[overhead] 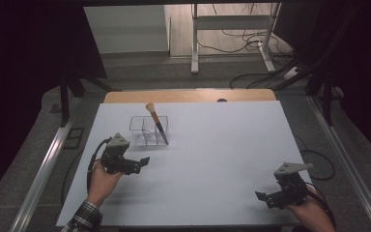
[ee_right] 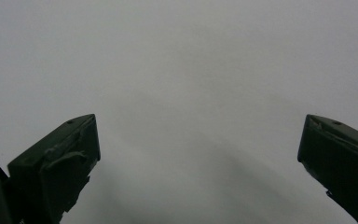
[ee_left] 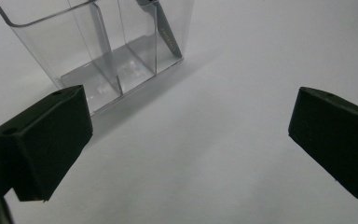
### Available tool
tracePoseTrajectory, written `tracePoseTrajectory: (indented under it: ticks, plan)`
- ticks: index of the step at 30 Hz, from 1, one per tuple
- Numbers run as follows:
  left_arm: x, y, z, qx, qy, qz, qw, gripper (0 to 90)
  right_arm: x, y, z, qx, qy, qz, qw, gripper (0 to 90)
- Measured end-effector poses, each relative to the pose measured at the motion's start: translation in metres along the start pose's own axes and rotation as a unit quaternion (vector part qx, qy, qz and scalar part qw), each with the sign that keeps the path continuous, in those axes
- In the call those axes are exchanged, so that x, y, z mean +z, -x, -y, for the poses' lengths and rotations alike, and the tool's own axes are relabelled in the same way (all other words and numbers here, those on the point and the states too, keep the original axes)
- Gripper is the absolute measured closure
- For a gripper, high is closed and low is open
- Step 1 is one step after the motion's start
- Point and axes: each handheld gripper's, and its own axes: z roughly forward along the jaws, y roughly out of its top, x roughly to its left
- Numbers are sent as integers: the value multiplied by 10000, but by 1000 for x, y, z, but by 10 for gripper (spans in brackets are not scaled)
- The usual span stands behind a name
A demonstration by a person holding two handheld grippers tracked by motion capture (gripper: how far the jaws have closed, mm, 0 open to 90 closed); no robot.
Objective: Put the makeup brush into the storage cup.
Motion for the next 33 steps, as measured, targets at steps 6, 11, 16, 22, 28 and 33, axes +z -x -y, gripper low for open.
tracePoseTrajectory:
  ticks: [6,11,16,22,28,33]
  plan:
    - [-4,0,4,-51,38,49,10000,4,0,0,0,2,1,-7,10000,0]
    - [-8,0,7,-126,63,97,9999,7,0,0,0,-4,0,-6,10000,0]
    - [-12,-1,11,-231,137,118,9996,9,0,0,0,-2,2,-12,10000,0]
    - [-17,-2,15,-250,162,120,9995,10,0,0,0,-7,2,-14,10000,0]
    - [-21,-2,20,-299,169,97,9994,10,0,0,0,-9,4,-13,10000,0]
    - [-24,-3,24,-303,155,101,9994,10,0,0,0,-2,8,-15,10000,0]
